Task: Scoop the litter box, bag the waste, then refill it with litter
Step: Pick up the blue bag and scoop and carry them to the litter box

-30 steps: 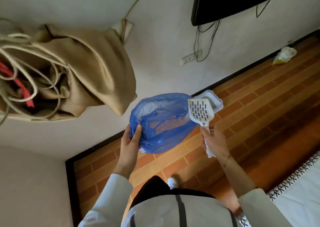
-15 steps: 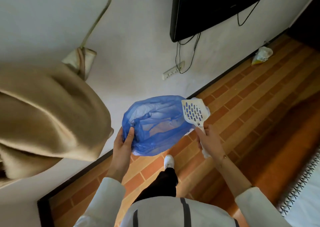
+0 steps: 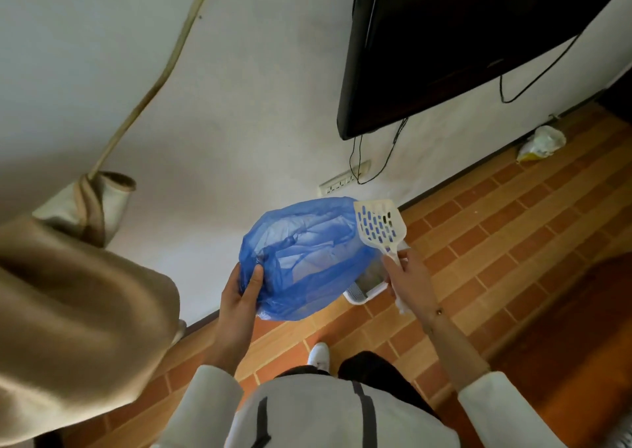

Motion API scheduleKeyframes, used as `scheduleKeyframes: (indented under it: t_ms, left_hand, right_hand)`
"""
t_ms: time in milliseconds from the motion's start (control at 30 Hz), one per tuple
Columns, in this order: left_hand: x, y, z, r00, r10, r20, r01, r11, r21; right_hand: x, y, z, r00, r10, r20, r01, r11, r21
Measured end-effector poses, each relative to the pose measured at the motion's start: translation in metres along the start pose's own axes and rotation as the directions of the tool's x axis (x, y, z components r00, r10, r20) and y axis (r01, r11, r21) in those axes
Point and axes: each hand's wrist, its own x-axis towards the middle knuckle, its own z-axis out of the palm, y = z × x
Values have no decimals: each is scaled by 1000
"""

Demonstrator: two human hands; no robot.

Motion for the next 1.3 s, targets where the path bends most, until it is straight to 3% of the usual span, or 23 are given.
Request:
scheduleKeyframes:
  t_ms: [267,467,633,867,1067,1300]
  left_hand:
    - [21,-7,34,991,-19,-132,15,999,-30]
    - [30,-25,91,943,14,-332,-53,993,-109]
    - [34,-48,158,843,69,-533,-159,979,-125]
    - [21,-67,246,717,94,-691,-259,956,-139]
    - [3,-76,296,582,46,-812,-299,941,-160]
    - [-27,-93,312,529,-27,-848,-297,931,-215]
  right_hand:
    - [76,3,-14,991,30,129,-23,998,-54]
    - [149,7,-42,953,45,300,32,968,-247]
    - [207,0,-83,863,-42,503,202,942,-268]
    - [249,-12,-138,707,-89,702,392,875,-284]
    - [268,3,-161,637,-66,768,464,828,-315]
    - [250,19,-162,594,-1,804,390,875,-287]
